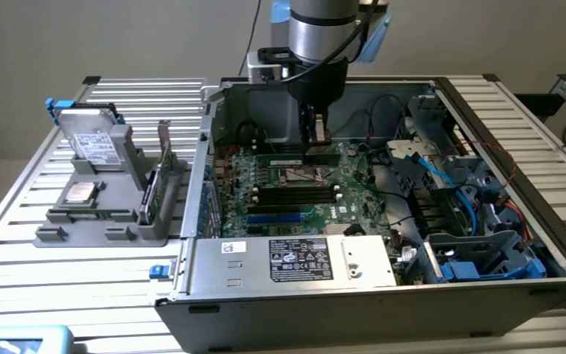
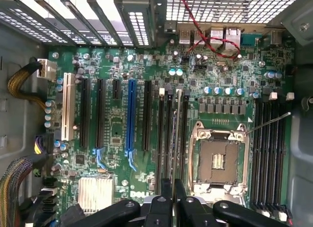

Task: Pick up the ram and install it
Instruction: 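Insert the ram into the slot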

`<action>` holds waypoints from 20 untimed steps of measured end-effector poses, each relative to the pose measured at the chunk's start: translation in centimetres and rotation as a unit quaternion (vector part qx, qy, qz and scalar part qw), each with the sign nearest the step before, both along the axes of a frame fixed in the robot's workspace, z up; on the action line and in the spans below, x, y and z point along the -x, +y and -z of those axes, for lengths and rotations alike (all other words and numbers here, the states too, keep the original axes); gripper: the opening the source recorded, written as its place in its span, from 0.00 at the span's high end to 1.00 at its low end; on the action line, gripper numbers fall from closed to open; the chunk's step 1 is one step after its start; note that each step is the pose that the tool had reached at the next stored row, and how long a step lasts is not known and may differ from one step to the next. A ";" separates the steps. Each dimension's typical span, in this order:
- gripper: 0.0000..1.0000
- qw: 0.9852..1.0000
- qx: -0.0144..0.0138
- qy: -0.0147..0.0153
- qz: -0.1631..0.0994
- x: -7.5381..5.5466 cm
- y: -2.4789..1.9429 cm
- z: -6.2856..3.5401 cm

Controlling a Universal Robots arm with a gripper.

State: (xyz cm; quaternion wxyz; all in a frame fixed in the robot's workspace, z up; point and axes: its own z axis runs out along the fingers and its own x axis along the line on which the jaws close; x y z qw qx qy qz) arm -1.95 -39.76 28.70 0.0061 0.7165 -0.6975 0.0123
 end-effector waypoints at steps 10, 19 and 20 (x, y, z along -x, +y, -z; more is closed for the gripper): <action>0.86 1.000 0.006 0.000 0.000 -0.1 -0.20 0.79; 0.86 1.000 0.014 0.000 0.000 -0.1 -0.35 1.24; 0.86 1.000 0.014 0.000 0.000 -0.1 -0.34 1.38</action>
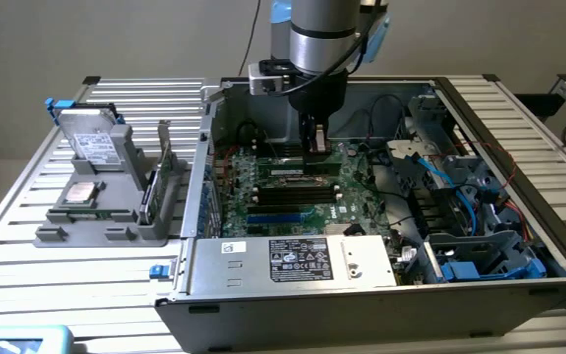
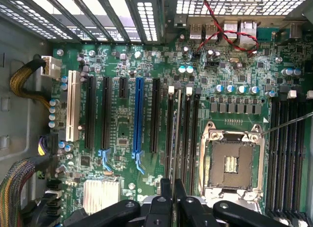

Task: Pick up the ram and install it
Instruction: 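Insert the ram into the slot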

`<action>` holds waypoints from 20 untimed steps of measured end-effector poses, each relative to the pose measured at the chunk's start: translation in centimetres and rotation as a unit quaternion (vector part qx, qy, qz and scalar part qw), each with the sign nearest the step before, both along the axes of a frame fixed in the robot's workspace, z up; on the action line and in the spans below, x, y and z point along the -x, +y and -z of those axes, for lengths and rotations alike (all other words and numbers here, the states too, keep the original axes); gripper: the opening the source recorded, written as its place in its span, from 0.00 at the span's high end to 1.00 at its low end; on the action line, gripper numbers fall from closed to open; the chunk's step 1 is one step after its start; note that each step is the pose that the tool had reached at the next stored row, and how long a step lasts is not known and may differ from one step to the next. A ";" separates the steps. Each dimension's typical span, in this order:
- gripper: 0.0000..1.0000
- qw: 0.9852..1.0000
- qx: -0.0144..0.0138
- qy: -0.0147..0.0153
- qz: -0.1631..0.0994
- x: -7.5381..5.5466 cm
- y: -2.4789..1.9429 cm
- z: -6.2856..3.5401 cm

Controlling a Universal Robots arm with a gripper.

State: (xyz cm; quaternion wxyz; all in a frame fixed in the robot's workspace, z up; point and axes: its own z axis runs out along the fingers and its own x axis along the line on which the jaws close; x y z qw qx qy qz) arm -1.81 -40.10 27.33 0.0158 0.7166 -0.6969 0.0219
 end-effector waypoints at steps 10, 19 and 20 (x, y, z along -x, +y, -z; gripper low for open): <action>0.86 1.000 0.003 0.000 0.000 0.0 0.00 1.17; 0.86 1.000 0.010 0.002 0.000 0.0 -0.01 1.94; 0.86 1.000 0.010 0.001 0.000 0.0 -0.01 2.06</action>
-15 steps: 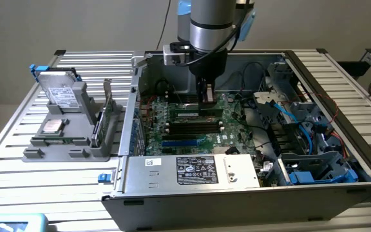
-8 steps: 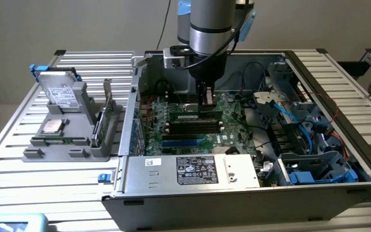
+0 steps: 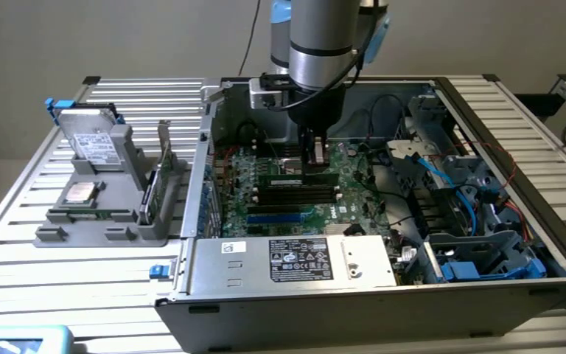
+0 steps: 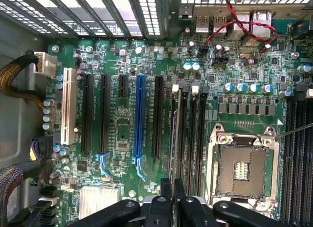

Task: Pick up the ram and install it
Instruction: 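Insert the ram into the slot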

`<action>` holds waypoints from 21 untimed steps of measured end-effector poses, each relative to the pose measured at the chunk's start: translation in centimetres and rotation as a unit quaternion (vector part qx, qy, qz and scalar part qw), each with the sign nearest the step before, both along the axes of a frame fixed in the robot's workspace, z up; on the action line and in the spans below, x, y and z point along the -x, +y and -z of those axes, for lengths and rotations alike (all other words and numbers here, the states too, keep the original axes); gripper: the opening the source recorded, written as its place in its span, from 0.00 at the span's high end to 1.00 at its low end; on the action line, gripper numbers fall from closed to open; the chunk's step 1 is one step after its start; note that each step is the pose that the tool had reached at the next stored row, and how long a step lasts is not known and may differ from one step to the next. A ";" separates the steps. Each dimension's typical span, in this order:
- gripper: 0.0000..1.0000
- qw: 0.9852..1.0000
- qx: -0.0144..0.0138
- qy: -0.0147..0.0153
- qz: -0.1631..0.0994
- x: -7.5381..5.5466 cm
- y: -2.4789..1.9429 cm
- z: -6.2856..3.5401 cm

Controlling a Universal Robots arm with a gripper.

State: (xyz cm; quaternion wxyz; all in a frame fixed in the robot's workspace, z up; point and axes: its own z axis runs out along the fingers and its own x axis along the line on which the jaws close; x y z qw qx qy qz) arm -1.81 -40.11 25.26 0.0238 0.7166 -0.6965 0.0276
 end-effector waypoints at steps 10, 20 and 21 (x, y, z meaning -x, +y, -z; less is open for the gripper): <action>0.86 1.000 0.001 0.000 0.000 0.0 0.00 0.97; 0.86 1.000 0.002 0.000 0.000 -0.2 0.40 1.64; 0.86 1.000 0.002 0.000 0.000 -0.2 0.41 1.69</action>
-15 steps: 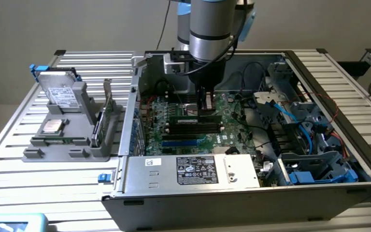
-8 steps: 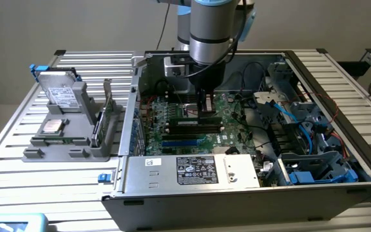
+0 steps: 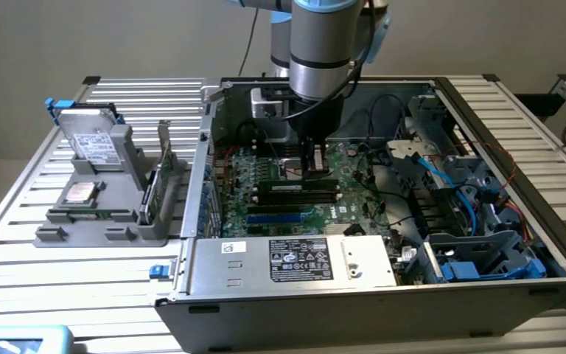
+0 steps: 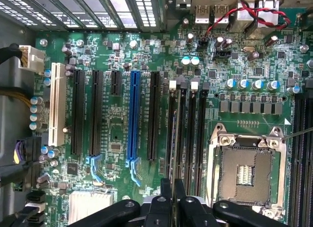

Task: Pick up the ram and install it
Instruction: 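Insert the ram into the slot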

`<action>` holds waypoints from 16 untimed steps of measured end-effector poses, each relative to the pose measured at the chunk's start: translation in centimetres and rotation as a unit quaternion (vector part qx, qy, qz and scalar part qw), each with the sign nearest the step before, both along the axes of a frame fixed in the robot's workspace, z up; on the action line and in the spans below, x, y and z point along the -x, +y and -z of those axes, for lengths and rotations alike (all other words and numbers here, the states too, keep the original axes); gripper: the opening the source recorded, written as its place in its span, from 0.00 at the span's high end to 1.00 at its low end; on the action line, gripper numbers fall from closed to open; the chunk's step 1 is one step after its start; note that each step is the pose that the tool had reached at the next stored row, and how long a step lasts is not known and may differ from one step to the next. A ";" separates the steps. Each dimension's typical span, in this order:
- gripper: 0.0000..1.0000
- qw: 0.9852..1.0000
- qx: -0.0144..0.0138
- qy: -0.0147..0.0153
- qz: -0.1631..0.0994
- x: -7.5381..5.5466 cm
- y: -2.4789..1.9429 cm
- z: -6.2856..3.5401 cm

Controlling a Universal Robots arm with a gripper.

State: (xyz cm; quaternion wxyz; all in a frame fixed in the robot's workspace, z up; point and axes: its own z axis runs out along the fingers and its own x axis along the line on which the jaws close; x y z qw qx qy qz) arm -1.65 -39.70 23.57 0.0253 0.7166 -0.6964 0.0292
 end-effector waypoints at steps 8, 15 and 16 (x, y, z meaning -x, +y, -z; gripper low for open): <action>0.86 1.000 0.000 0.000 0.000 0.0 0.00 0.35; 0.86 1.000 0.000 0.000 0.000 0.0 -0.01 0.63; 0.86 1.000 0.000 0.000 0.000 0.0 -0.01 0.64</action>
